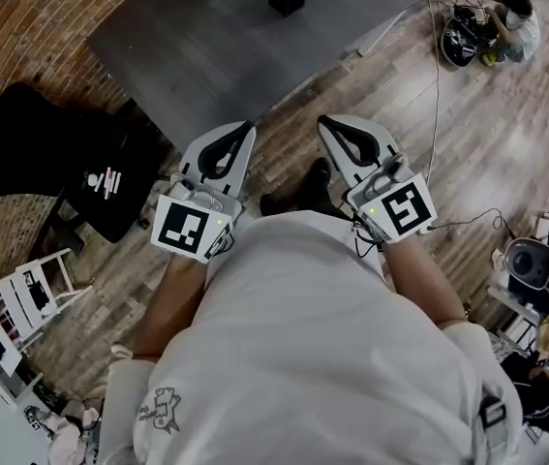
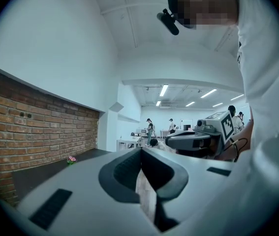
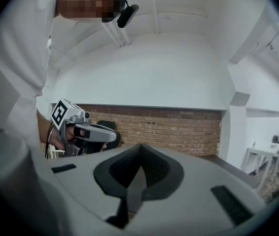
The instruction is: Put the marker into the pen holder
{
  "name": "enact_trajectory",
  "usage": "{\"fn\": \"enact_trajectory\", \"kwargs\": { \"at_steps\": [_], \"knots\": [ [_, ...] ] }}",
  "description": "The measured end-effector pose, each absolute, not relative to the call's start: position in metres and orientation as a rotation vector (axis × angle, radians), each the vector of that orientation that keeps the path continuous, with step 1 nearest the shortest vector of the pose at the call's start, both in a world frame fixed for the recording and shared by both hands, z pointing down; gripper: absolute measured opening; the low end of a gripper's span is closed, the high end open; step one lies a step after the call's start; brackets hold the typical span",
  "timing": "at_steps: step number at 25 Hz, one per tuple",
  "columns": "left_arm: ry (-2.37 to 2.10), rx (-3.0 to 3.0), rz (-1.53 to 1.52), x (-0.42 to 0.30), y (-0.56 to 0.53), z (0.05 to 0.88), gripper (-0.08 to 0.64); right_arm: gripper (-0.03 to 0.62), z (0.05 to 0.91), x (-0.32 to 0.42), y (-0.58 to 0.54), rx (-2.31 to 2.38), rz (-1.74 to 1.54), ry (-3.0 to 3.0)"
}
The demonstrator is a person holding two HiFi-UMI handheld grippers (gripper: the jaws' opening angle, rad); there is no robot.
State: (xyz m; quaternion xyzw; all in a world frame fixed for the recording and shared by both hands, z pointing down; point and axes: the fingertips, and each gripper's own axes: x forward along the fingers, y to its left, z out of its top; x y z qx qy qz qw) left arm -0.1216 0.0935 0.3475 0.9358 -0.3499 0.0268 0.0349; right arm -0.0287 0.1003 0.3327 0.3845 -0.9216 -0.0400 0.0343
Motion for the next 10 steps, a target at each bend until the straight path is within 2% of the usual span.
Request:
{"fn": "enact_trajectory", "kwargs": {
  "at_steps": [10],
  "knots": [
    [-1.070, 2.884, 0.056, -0.129, 0.098, 0.340, 0.011, 0.005, 0.323, -0.044, 0.106, 1.161, -0.119, -2.845]
  ]
}}
